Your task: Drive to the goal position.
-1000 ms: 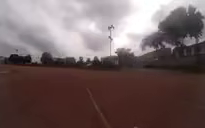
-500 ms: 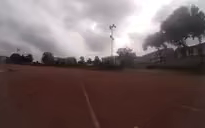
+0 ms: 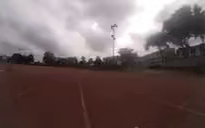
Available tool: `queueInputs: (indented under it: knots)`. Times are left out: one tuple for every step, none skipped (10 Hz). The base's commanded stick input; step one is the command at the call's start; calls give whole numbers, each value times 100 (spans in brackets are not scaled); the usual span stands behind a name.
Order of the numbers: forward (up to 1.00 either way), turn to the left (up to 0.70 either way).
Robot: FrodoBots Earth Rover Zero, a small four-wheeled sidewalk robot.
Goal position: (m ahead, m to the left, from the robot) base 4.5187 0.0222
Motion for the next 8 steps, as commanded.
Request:
queueInputs:
  knots:
    - [100,0]
    - [100,0]
    - [100,0]
    - [100,0]
    - [100,0]
    - [100,0]
    - [100,0]
    - [100,0]
